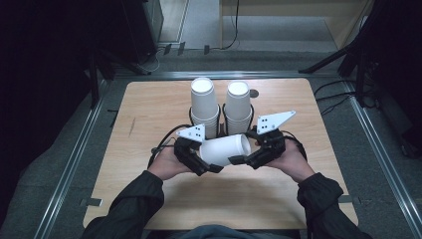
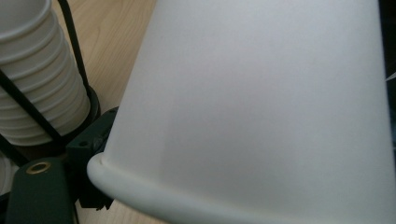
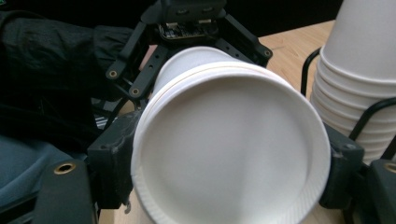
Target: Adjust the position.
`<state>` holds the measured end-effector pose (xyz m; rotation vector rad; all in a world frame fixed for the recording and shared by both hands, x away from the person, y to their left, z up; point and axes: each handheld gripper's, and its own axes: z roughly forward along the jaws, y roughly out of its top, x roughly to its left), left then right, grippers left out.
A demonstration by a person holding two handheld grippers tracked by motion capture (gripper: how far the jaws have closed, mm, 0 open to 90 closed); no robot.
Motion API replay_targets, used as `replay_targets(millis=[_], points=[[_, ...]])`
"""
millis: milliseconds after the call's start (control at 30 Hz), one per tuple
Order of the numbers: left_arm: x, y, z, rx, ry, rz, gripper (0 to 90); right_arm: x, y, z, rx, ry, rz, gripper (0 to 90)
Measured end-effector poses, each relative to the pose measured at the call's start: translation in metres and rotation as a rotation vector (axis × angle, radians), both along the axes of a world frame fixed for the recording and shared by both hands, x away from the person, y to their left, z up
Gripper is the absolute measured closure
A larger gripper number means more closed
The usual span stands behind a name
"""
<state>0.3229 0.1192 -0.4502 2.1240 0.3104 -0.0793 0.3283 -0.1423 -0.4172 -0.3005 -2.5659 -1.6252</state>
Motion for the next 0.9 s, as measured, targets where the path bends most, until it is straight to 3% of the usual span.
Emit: replay_targets(millis=[133, 333, 533, 900], points=[[0.002, 0.005, 0.002, 0.013, 0.000, 0.022, 12.1, 0.001, -0.002, -0.001, -0.008, 0.016, -0.006, 14.6], [0.003, 0.014, 0.008, 0.049, 0.034, 0.019, 11.9, 0.002, -0.003, -0.005, -0.058, 0.001, -0.017, 14.6], [0.003, 0.022, 0.013, 0.096, 0.022, 0.032, 11.9, 0.001, -0.005, -0.012, -0.103, -0.028, -0.020, 15.0], [0.006, 0.026, 0.012, 0.214, 0.002, 0.043, 11.9, 0.003, -0.010, -0.021, -0.150, -0.024, -0.033, 16.1]])
